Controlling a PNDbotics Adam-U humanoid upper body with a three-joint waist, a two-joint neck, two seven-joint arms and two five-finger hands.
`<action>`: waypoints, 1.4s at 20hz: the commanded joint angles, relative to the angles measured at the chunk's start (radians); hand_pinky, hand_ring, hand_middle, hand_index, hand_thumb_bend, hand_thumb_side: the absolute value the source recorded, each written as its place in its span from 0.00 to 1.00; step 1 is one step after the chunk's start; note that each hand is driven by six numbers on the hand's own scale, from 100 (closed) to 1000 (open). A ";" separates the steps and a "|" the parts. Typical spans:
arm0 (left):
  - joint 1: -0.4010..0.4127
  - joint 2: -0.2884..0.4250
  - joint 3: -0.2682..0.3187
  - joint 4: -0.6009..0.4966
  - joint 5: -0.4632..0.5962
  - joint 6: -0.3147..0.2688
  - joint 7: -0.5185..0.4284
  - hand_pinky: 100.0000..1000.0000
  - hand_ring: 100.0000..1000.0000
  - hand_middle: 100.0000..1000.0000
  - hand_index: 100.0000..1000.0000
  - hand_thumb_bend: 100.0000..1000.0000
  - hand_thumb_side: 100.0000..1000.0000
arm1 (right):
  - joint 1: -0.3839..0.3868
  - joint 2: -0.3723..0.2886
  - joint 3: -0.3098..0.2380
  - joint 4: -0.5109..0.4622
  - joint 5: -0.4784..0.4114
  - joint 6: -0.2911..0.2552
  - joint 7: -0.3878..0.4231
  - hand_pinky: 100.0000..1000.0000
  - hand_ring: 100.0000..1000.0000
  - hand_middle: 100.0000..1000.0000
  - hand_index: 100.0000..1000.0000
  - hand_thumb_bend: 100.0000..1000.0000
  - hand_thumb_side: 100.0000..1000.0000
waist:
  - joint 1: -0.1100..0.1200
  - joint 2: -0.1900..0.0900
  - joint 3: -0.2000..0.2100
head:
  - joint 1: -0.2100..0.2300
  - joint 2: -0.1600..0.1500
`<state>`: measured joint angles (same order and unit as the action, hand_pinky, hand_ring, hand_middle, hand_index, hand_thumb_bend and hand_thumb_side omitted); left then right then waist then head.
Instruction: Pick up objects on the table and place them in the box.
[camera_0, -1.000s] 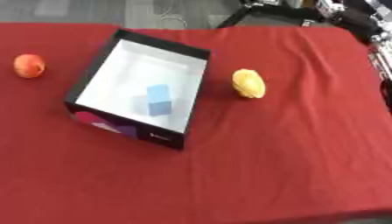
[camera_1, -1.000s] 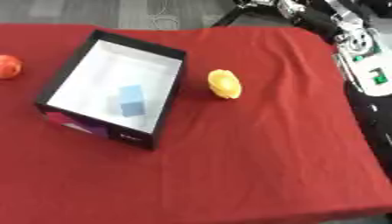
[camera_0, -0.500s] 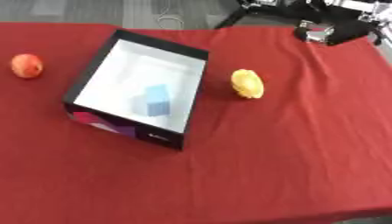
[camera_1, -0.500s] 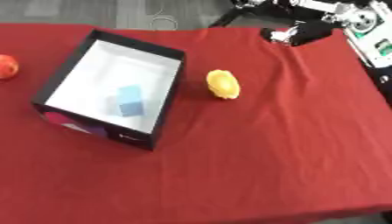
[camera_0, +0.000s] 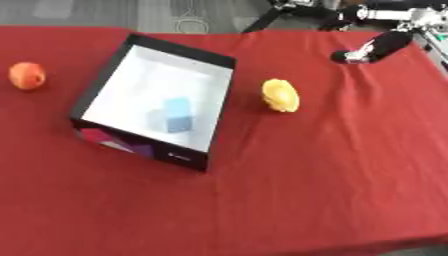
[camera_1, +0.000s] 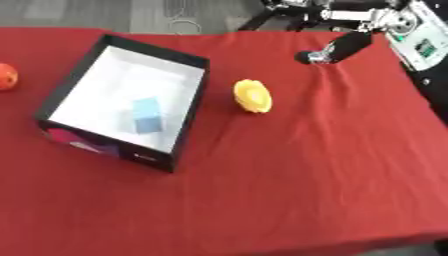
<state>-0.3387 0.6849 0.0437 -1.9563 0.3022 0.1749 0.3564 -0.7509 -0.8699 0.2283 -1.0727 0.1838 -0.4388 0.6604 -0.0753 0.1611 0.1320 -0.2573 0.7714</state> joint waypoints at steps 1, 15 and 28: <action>-0.010 0.013 0.011 -0.004 0.001 0.000 -0.006 0.83 0.71 0.73 0.85 0.15 0.66 | -0.039 0.007 0.004 0.028 0.029 0.006 -0.003 0.96 0.92 0.87 0.90 0.27 0.39 | -0.004 -0.005 0.001 | -0.007 -0.001; -0.002 0.005 0.006 0.006 0.002 0.004 -0.019 0.83 0.71 0.72 0.85 0.15 0.67 | -0.056 0.172 0.025 0.122 0.195 0.074 -0.044 0.97 0.93 0.87 0.91 0.34 0.46 | 0.001 -0.005 -0.005 | -0.006 -0.001; 0.009 0.002 0.002 0.017 -0.001 0.007 -0.028 0.83 0.71 0.72 0.85 0.14 0.68 | 0.002 0.210 0.030 0.073 0.199 0.126 -0.106 0.98 0.94 0.87 0.90 0.35 0.45 | 0.000 -0.003 -0.007 | 0.004 -0.001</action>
<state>-0.3242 0.6680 0.0401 -1.9315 0.3034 0.1818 0.3319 -0.7367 -0.6374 0.2616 -0.9737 0.3937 -0.3173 0.5634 -0.0753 0.1611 0.1263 -0.2566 0.7714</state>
